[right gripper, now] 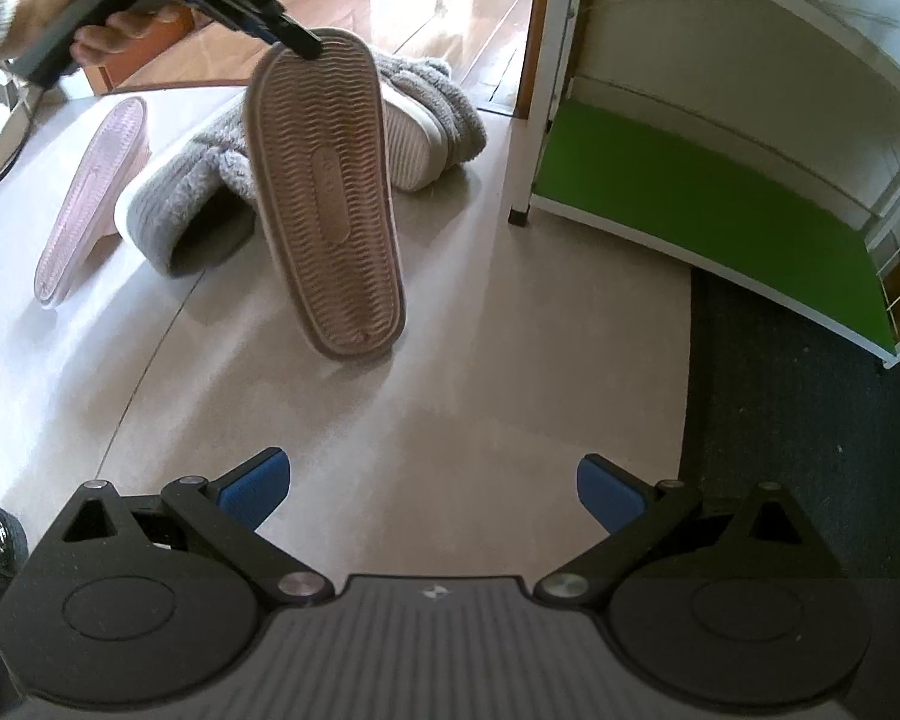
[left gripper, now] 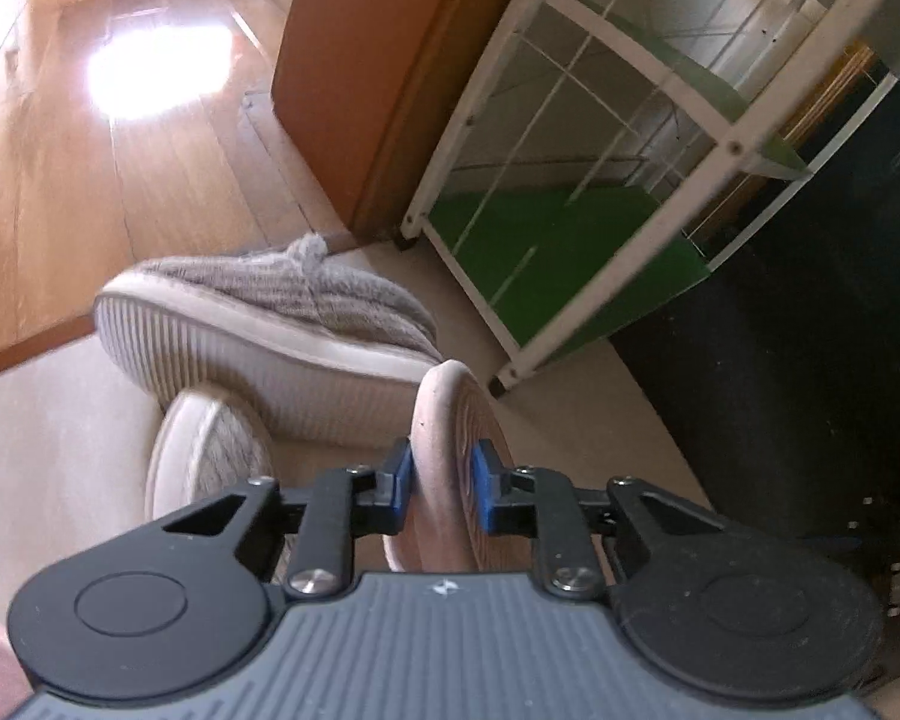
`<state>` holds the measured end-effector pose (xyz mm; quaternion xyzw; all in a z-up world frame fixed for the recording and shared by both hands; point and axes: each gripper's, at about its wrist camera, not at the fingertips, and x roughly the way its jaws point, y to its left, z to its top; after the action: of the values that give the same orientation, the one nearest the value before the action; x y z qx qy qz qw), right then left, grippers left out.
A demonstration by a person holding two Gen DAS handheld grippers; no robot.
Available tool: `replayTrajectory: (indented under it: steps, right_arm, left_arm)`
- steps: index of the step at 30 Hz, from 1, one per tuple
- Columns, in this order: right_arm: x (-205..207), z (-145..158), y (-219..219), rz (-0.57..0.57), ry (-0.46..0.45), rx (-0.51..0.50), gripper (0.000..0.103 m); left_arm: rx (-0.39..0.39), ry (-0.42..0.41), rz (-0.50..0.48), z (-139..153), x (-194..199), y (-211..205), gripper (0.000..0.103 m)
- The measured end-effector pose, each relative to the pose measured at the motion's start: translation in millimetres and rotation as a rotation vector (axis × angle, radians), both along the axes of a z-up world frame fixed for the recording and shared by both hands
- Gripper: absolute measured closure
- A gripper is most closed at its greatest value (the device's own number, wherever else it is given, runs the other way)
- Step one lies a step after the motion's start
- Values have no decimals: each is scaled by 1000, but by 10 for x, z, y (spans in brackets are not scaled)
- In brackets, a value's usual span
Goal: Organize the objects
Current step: 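Lift the pink slide with the left gripper and turn it sole-down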
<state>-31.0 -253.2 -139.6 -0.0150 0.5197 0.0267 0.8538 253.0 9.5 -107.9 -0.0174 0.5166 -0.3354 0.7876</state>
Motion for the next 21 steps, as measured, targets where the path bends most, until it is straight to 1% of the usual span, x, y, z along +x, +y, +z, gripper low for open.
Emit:
replayTrajectory:
  steps: [3, 6, 8, 11, 13, 15, 17, 19, 21]
  right_arm:
    - [11, 26, -28, -14, -20, 13, 0]
    - [6, 74, -39, -25, -47, 28, 0]
    - [4, 100, -47, -32, -64, 40, 0]
    - [-13, 126, -67, -41, -82, 57, 0]
    - [-24, 139, -83, -51, -94, 58, 0]
    - [-35, 155, -115, -62, -104, 68, 0]
    - [-45, 161, -151, -79, -108, 75, 0]
    - [-57, 171, -189, -93, -114, 79, 0]
    - [-76, 176, -218, -104, -118, 75, 0]
  left_arm:
    - [41, 10, -1, 208, -210, -41, 85]
    - [55, 40, -3, 421, -441, -78, 88]
    - [52, 58, -11, 564, -571, -95, 90]
    - [75, 59, -21, 766, -766, -121, 91]
    - [94, 71, -21, 849, -843, -162, 92]
    - [98, 81, -17, 895, -878, -222, 92]
    - [95, 103, -10, 855, -851, -323, 92]
    - [91, 119, 20, 758, -783, -437, 92]
    - [49, 153, 36, 624, -680, -555, 92]
